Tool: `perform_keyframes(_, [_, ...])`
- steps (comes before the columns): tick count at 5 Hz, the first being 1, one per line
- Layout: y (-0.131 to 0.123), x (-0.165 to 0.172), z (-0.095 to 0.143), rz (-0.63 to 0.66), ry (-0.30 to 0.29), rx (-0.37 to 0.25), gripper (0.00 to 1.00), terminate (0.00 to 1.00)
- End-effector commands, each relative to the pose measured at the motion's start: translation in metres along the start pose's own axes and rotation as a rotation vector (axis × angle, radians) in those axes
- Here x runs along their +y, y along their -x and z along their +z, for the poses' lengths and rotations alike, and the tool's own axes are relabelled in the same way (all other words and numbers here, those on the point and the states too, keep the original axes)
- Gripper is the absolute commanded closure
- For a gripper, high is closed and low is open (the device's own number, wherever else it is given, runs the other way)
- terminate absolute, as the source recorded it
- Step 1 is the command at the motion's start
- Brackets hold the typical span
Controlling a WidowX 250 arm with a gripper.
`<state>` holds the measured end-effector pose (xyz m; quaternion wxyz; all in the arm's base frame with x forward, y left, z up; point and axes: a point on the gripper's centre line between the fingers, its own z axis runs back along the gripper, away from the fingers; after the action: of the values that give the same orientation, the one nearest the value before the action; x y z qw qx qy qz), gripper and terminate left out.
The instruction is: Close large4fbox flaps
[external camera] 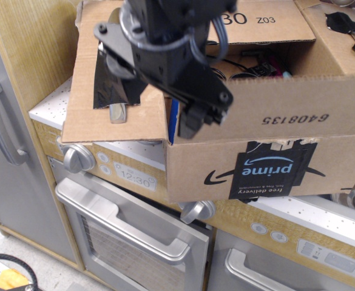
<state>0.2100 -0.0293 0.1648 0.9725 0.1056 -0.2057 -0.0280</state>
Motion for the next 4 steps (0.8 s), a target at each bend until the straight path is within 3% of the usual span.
perform_keyframes(1, [-0.031, 0.022, -0.002, 0.004, 0.044, -0.041, 0.00, 0.00])
perform_keyframes(2, [-0.035, 0.024, -0.023, 0.003, 0.083, -0.059, 0.00, 0.00])
perform_keyframes(4, [-0.042, 0.024, -0.050, 0.012, 0.103, -0.045, 0.00, 0.00])
